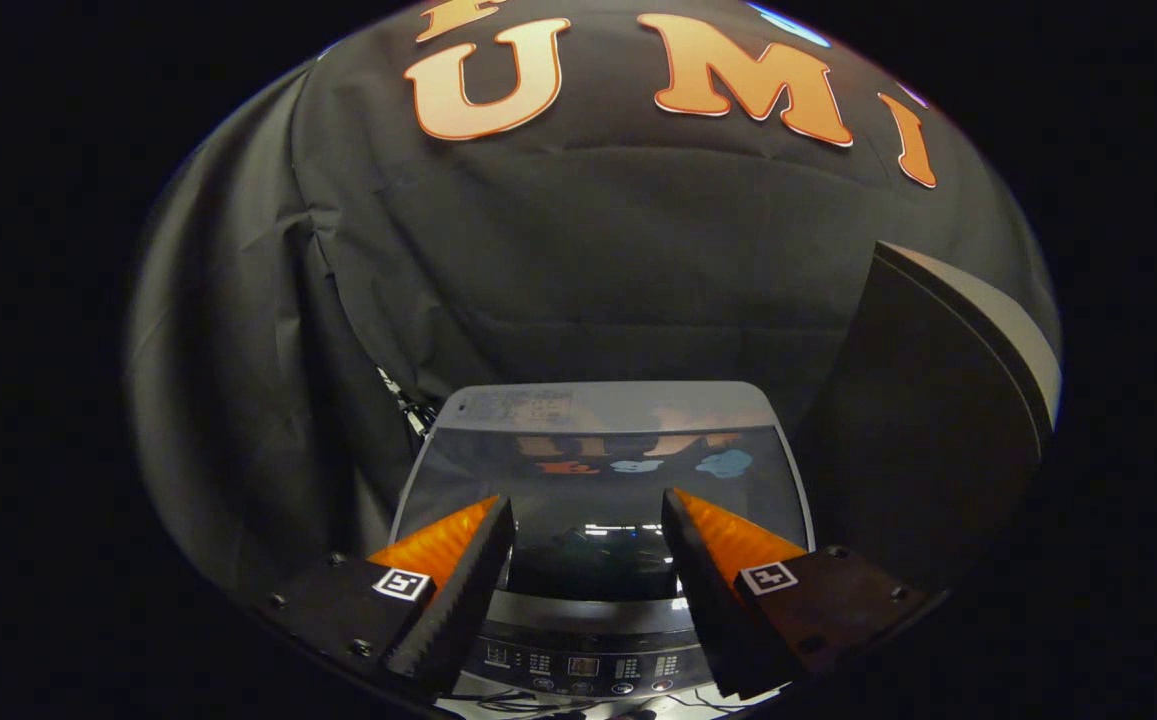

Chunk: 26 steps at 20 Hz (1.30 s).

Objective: Put the clothes into the washing machine and then close the washing machine lid.

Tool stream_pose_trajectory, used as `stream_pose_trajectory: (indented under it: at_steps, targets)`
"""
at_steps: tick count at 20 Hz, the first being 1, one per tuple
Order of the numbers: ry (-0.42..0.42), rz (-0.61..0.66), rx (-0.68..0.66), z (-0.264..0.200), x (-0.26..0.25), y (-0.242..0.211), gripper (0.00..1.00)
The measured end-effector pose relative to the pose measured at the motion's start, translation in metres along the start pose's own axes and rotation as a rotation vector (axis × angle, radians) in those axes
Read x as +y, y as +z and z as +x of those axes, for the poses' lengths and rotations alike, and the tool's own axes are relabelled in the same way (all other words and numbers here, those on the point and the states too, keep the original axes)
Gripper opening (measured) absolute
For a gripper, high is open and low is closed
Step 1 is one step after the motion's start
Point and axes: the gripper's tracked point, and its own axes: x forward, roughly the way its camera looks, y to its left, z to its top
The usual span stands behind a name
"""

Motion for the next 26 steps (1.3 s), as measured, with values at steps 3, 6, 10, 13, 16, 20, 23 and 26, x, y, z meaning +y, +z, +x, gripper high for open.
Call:
stream_pose_trajectory:
  at_steps: [3, 6, 10, 13, 16, 20, 23, 26]
  targets:
    - [0.017, 0.009, -0.072, -0.037, -0.004, 0.035, 0.97]
    - [0.031, 0.012, -0.184, -0.091, -0.017, 0.079, 0.97]
    - [0.009, -0.003, -0.328, -0.156, -0.053, 0.128, 0.96]
    - [-0.013, 0.000, -0.418, -0.213, -0.099, 0.154, 0.96]
    - [-0.084, -0.054, -0.542, -0.272, -0.159, 0.183, 0.96]
    - [-0.120, -0.078, -0.616, -0.342, -0.218, 0.197, 0.96]
    - [-0.106, -0.065, -0.671, -0.395, -0.254, 0.196, 0.96]
    - [-0.128, -0.063, -0.707, -0.424, -0.291, 0.196, 0.96]
